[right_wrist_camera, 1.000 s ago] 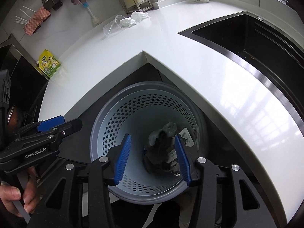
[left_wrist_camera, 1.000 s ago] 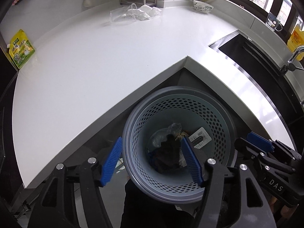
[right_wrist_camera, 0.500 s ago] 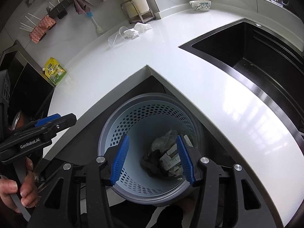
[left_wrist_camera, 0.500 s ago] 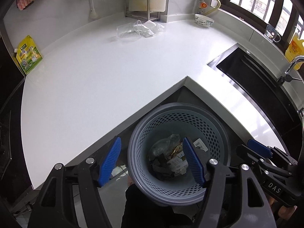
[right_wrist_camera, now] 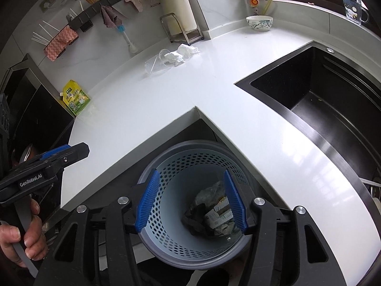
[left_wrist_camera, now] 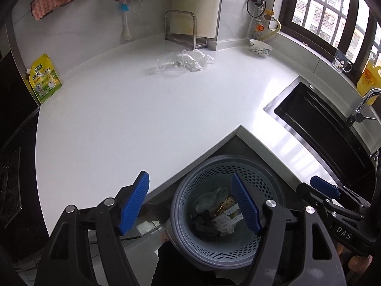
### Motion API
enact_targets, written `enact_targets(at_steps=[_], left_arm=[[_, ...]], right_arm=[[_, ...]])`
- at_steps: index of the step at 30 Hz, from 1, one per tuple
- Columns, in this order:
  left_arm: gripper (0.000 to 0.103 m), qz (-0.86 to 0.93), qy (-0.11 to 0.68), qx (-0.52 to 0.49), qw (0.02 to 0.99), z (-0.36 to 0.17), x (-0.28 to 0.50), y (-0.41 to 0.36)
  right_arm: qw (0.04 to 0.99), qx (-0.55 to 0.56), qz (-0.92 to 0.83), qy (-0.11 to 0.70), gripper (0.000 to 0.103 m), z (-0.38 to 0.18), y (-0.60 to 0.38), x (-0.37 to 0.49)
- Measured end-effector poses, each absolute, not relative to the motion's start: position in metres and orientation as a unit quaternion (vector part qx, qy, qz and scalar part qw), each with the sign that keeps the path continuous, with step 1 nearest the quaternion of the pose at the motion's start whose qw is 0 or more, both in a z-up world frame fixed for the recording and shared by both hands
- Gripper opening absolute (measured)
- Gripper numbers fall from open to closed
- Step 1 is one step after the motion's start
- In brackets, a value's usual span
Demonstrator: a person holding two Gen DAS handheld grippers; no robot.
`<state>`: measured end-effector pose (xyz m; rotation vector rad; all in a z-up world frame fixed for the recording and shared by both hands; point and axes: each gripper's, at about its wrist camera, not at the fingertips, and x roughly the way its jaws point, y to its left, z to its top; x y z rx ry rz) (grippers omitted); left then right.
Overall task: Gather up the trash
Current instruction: 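Move both open tools back toward the clear cup and white tissue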
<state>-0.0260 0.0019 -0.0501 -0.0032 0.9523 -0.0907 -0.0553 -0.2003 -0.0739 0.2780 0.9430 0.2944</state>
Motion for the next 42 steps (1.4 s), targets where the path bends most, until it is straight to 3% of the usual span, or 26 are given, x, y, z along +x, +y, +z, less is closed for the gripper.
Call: enact_targets(at_steps=[7, 13, 17, 30, 42], left_arm=[[0.080, -0.041, 0.433, -0.001, 0.901, -0.035, 0.017, 0.016], [0.081, -0.029, 0.415, 0.006, 0.909, -0.034, 0.076, 0.024], [0.089, -0.015, 0.400, 0.009, 0.916, -0.038, 0.121, 0.027], [0.090, -0.014, 0.412, 0.012, 0.911, -0.095, 0.248, 0.012], [0.090, 0.003, 0.412, 0.008, 0.911, -0.132, 0.310, 0.011]], right_arm=[[0.884, 0.128, 0.126, 0.431, 0.057, -0.053, -0.188, -0.018], [0.889, 0.138, 0.105, 0.423, 0.057, -0.048, -0.179, 0.022], [0.891, 0.137, 0.085, 0.425, 0.058, -0.055, -0.174, 0.047], [0.881, 0.170, 0.013, 0.442, 0.058, -0.093, -0.174, 0.113], [0.874, 0.196, -0.024, 0.443, 0.058, -0.109, -0.174, 0.144]])
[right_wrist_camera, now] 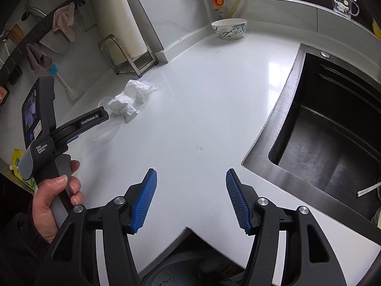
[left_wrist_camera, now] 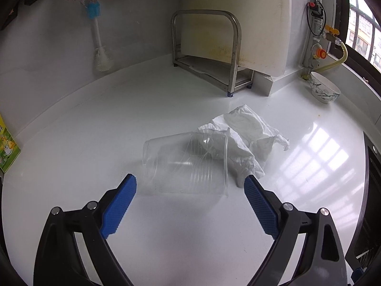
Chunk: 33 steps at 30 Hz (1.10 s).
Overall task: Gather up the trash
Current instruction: 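Move both open tools back toward the clear cup and white tissue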
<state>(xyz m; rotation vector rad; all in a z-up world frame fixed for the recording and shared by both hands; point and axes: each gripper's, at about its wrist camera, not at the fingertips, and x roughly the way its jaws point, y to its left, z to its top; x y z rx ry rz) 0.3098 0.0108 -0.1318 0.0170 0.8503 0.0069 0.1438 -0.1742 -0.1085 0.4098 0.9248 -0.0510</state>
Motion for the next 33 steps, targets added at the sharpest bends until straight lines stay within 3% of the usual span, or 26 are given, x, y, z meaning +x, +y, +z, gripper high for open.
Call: enact_targets(at_steps=[14, 33], left_arm=[[0.090, 0.045, 0.414, 0.003, 0.909, -0.139, 0.328, 0.061], [0.090, 0.041, 0.414, 0.032, 0.909, -0.135, 0.341, 0.120]], right_arm=[[0.873, 0.189, -0.024, 0.449, 0.058, -0.118, -0.149, 0.181], [0.896, 0.102, 0.045, 0.429, 0.061, -0.103, -0.093, 0.308]])
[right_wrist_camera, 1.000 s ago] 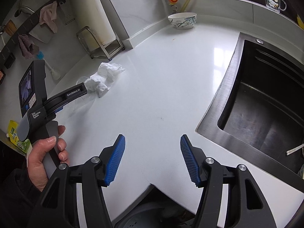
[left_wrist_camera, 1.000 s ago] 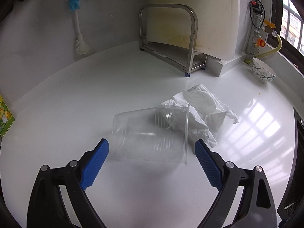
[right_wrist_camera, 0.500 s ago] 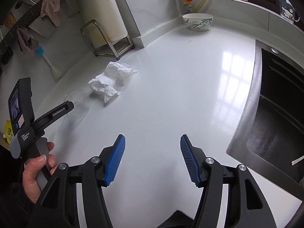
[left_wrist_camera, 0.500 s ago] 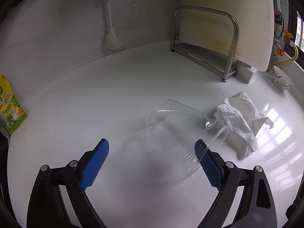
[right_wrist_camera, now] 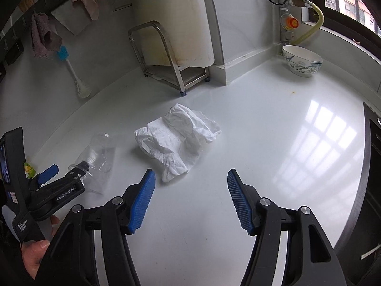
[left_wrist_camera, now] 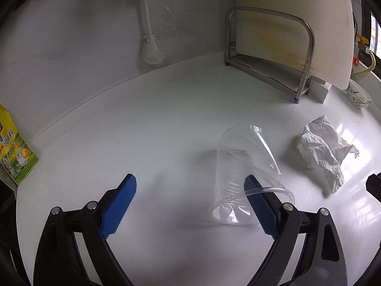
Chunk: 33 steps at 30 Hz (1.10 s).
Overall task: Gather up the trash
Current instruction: 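Move both open tools back toward the clear cup and white tissue, then grasp the clear plastic cup with the left tool while the right tool grasps the white tissue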
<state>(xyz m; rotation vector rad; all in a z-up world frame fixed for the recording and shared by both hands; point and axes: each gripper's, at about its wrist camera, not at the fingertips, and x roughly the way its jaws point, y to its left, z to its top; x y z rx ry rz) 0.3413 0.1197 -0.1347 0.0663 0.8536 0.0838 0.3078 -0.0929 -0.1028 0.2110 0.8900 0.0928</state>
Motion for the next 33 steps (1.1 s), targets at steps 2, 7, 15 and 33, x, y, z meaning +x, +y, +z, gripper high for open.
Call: enact_targets(at_steps=[2, 7, 15, 33], left_arm=[[0.090, 0.030, 0.416, 0.033, 0.908, -0.136, 0.345, 0.119], [0.093, 0.011, 0.426, 0.038, 0.904, -0.143, 0.355, 0.115], [0.085, 0.003, 0.416, 0.028, 0.909, -0.144, 0.363, 0.113], [0.010, -0.043, 0.432, 0.001, 0.901, -0.138, 0.354, 0.111]], right_arm=[[0.895, 0.095, 0.051, 0.433, 0.061, -0.105, -0.089, 0.321], [0.892, 0.063, 0.071, 0.441, 0.061, -0.114, -0.073, 0.346], [0.885, 0.034, 0.069, 0.459, 0.061, -0.130, -0.055, 0.379], [0.876, 0.094, 0.095, 0.463, 0.004, -0.128, -0.051, 0.356]])
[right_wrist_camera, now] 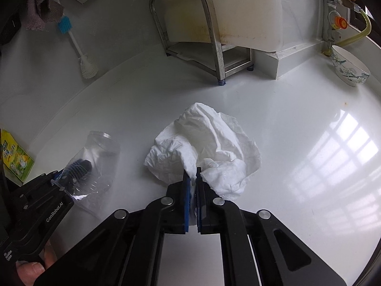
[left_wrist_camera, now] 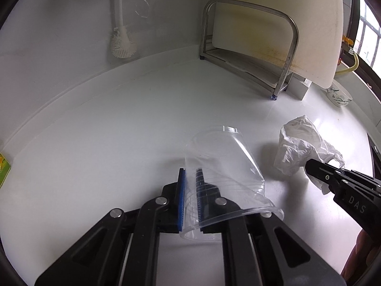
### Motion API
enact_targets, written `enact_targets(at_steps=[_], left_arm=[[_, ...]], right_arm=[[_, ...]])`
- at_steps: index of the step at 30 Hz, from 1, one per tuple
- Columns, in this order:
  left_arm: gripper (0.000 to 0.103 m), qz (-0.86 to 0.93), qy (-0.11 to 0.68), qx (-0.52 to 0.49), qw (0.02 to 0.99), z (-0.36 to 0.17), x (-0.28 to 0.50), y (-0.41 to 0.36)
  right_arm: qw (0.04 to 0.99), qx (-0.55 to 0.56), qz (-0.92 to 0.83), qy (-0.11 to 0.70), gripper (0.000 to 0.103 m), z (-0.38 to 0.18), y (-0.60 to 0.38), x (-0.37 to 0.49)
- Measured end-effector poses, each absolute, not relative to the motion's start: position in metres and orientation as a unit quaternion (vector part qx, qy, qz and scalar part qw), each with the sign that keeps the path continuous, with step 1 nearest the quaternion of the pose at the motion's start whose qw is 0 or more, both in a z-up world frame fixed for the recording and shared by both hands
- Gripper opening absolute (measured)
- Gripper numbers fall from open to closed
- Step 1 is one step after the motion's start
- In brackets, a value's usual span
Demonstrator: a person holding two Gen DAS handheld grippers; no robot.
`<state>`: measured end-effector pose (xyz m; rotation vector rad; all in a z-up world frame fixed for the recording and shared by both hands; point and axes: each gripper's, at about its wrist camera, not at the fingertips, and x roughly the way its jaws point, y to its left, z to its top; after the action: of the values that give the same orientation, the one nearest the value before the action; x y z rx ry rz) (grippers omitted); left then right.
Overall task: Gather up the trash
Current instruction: 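Grasp the clear plastic cup with the left tool while the right tool grasps the white tissue, then carry the cup and tissue over the wastebasket with both tools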
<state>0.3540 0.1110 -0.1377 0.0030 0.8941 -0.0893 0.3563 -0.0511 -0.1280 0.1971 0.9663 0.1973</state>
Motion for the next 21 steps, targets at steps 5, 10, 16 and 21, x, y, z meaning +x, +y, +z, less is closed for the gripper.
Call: enact_targets(at_steps=[5, 10, 16, 21], left_arm=[[0.010, -0.054, 0.429, 0.007, 0.902, -0.127, 0.339, 0.108], [0.010, -0.060, 0.426, 0.012, 0.903, -0.116, 0.317, 0.107], [0.010, -0.069, 0.430, 0.015, 0.900, -0.104, 0.280, 0.094], [0.010, -0.075, 0.430, 0.020, 0.900, -0.093, 0.248, 0.079]], right_arm=[[0.879, 0.110, 0.090, 0.456, 0.004, -0.116, -0.057, 0.335], [0.882, 0.108, 0.083, 0.450, 0.004, -0.106, -0.062, 0.310], [0.882, 0.113, 0.076, 0.451, 0.004, -0.101, -0.077, 0.264], [0.878, 0.120, 0.071, 0.457, 0.004, -0.096, -0.097, 0.224]])
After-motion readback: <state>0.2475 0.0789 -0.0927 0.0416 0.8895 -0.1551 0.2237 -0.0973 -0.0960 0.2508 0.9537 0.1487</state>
